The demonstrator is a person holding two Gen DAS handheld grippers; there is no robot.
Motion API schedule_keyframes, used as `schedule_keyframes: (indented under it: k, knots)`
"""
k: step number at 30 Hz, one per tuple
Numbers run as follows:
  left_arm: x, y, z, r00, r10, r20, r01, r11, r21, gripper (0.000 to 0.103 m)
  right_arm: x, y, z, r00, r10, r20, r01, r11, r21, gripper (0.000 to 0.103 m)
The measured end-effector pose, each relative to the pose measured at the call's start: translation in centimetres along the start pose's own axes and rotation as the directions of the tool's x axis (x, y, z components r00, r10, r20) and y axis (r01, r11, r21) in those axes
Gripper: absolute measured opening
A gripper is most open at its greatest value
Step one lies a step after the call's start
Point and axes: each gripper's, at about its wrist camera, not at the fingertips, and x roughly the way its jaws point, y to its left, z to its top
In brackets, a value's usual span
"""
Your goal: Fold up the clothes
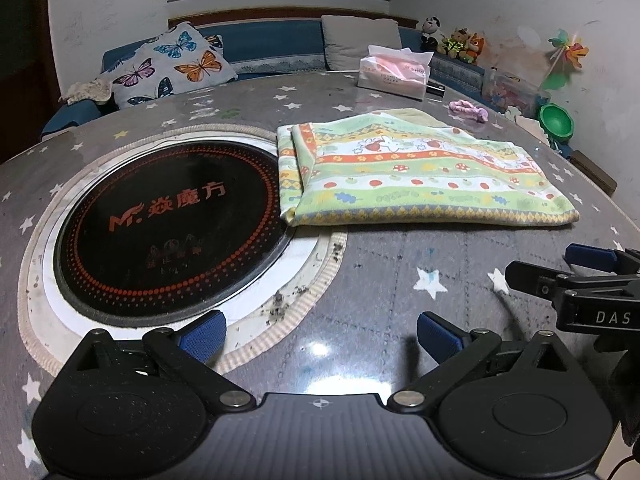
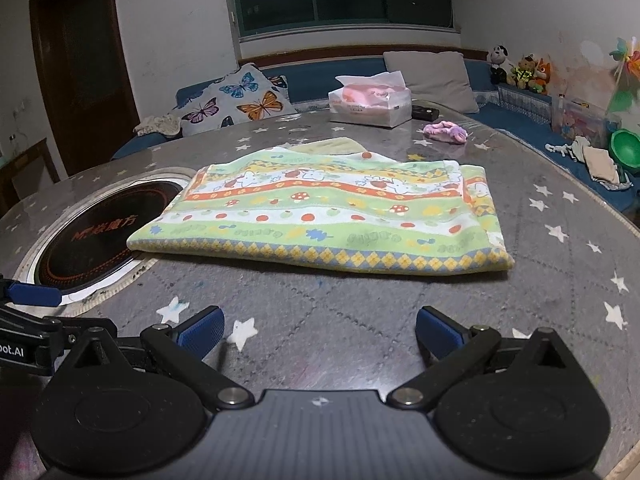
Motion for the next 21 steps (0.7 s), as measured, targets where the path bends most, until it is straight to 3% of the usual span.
schedule_keyframes:
  k: [21]
  knots:
    - [-0.4, -1.0, -0.7, 1.0, -0.011, 0.004, 0.011, 1.0, 0.012, 0.103, -0.3, 0.7, -0.5, 1.0, -0.006, 0.008, 0.006, 1.0, -0.008, 0.103]
